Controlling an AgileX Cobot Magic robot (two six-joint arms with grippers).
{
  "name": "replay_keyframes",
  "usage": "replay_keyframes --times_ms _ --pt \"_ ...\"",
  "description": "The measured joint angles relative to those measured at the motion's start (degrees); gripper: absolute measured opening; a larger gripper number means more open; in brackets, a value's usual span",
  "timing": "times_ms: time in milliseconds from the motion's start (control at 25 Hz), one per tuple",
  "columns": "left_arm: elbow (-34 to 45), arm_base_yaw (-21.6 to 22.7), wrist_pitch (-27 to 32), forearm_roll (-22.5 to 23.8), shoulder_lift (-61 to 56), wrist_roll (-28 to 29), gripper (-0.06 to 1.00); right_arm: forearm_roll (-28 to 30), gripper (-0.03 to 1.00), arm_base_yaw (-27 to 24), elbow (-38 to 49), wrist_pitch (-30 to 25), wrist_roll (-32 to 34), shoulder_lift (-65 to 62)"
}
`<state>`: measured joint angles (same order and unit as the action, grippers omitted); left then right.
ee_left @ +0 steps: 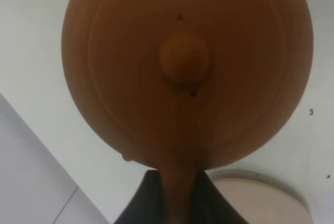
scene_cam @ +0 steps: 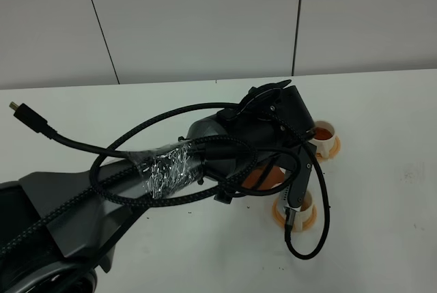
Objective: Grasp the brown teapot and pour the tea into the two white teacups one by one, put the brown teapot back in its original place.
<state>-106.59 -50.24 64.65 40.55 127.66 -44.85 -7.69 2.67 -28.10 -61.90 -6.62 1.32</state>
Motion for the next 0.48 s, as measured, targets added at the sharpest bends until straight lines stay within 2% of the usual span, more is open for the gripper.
replay_keyframes --times_ms 480 --pt "0.0 -0.76 -0.05 1.59 0.0 -1.06 0.16 -0.04 0.24 0.0 0.0 0.0 0.0 0.0"
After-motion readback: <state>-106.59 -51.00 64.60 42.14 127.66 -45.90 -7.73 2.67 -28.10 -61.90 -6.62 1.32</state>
